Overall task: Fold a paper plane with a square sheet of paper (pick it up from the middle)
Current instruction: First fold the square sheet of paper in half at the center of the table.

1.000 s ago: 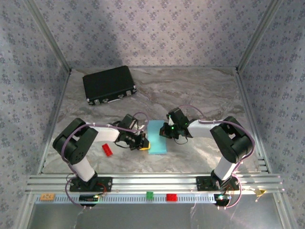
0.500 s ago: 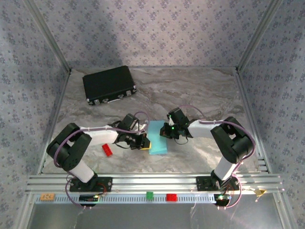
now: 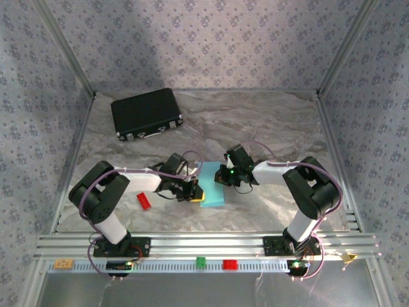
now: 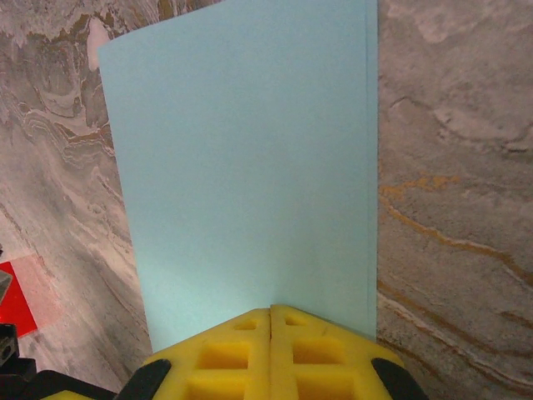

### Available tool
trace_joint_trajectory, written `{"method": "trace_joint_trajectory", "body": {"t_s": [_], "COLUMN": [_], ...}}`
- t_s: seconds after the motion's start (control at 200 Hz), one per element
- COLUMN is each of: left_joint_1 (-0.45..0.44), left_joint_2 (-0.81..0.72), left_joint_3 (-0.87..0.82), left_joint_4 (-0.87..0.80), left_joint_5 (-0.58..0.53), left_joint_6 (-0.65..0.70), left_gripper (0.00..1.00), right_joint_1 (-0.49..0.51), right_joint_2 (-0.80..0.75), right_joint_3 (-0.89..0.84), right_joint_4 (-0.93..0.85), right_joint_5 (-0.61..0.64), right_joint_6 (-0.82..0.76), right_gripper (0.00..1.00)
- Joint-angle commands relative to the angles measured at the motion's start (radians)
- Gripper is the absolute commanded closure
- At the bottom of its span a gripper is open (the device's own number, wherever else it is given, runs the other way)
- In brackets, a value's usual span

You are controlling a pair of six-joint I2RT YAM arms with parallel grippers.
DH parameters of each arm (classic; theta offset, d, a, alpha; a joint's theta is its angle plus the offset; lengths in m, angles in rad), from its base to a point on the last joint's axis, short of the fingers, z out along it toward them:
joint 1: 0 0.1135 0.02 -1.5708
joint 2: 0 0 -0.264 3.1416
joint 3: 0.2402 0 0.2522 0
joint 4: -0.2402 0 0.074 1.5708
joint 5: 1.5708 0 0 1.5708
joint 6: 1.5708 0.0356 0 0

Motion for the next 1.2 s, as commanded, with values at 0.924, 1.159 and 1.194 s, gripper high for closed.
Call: {"method": "trace_joint_trajectory", "body": {"t_s": [0.924,1.159,1.194], "left_joint_1": [-0.052,-0.052,-0.053], "left_joint_2": [-0.004,0.035,0.028], "left_joint_3": [0.037,0.014,0.005], "left_joint_4": [-0.075,-0.134,-0.139], "left_joint_5": [-0.034,-0.059,-0.062], "left_joint_6": [0.04,0.066,0.067], "left_gripper": [1.0,1.0,1.0], "right_joint_1": [-0.007,-0.007,-0.007], "right_joint_2": [0.024,0.031,0.031], "right_joint_3": [-0.044,-0.042,-0.041], "right_joint_4": [-0.099,-0.098,-0.098], "right_joint_5": [0.062,0.061,0.061], "right_joint_6": [0.005,0.005,0.004], "right_gripper": [1.0,1.0,1.0]}}
